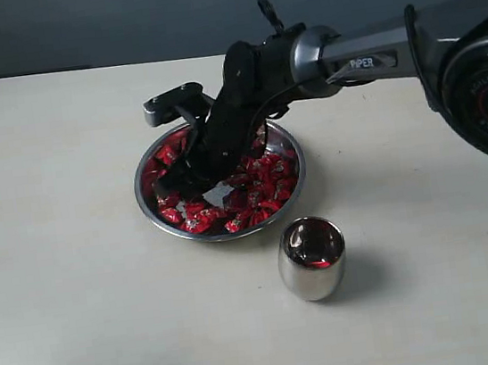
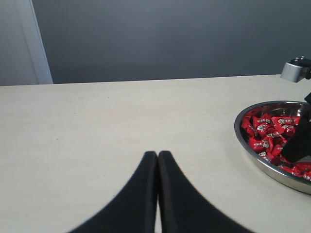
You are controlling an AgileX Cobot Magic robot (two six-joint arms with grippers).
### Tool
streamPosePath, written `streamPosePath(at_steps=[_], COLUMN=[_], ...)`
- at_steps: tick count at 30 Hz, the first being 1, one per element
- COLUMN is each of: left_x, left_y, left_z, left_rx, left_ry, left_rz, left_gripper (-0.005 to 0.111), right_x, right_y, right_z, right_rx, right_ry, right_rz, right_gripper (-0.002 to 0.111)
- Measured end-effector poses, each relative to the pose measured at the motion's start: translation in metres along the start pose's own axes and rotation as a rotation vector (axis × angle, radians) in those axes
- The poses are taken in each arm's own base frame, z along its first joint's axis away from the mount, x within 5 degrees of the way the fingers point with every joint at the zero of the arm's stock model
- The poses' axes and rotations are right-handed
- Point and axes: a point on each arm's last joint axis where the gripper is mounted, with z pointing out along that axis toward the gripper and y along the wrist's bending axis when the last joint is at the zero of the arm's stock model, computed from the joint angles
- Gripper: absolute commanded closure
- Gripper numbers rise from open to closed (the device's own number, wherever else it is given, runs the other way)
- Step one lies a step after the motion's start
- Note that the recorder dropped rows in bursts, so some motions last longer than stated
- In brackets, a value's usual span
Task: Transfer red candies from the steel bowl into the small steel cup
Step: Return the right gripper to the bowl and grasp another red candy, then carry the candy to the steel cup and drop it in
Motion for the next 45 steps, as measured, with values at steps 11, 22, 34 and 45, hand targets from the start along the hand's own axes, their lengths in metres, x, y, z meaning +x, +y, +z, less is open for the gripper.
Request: streamPosePath(at_steps=[11, 22, 34, 45], left_x=[0.0, 0.0, 0.0, 0.0], left_y=[0.0, 0.0, 0.0, 0.0], left_z=[0.0, 0.0, 0.0, 0.0], left_rx=[0.0, 0.0, 0.0, 0.0], left_ry=[0.0, 0.0, 0.0, 0.0], left_rz=[0.0, 0.0, 0.0, 0.0], left_gripper=[0.106, 0.106, 0.106, 0.106], right_x=[-0.027, -0.003, 0.092, 0.127], right_y=[0.026, 0.061, 0.071, 0.057], right_z=[-0.086, -0.181, -0.236, -0.197], right_rx=[0.0, -0.048, 0.088, 0.111], right_ry=[-0.13, -0.029, -0.084, -0.043], right_rz=[-0.082, -0.143, -0.085, -0.027], right_gripper=[0.109, 0.109, 0.109, 0.109])
